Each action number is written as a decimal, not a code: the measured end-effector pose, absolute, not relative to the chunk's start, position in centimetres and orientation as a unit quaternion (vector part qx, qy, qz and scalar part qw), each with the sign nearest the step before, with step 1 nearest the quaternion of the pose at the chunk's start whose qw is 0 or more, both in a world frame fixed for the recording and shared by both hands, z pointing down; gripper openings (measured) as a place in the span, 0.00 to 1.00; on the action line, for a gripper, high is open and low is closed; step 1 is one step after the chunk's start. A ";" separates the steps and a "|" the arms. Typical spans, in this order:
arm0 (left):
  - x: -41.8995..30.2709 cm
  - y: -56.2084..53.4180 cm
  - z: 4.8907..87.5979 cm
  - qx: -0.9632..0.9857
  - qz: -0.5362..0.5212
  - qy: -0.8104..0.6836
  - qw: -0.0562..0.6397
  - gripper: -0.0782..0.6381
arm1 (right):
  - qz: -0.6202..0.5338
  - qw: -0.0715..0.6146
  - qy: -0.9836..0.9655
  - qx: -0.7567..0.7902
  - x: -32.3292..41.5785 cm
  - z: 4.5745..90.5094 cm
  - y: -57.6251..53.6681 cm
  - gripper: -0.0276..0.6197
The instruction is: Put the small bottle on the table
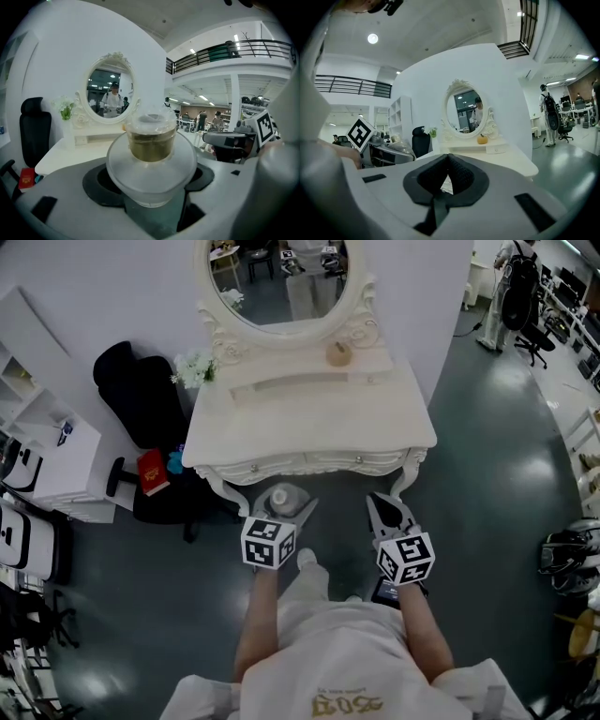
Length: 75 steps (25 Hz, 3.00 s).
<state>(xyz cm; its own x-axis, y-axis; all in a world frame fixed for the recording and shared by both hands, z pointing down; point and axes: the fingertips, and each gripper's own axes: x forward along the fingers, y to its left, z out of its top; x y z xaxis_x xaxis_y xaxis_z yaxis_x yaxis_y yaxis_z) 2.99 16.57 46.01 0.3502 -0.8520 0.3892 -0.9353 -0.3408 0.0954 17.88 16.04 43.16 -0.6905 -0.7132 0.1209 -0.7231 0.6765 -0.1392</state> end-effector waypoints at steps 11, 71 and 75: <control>-2.7 5.4 48.3 0.817 0.140 -0.533 0.169 0.60 | 0.104 0.051 -0.898 0.425 12.9 45.7 5.1 0.06; -10.9 -22.2 61.0 0.837 0.234 -0.445 0.218 0.60 | 0.272 0.072 -0.834 0.474 5.0 56.2 -20.8 0.06; -10.8 -23.4 62.7 0.834 0.252 -0.441 0.216 0.60 | 0.293 0.065 -0.828 0.474 5.3 57.0 -22.3 0.06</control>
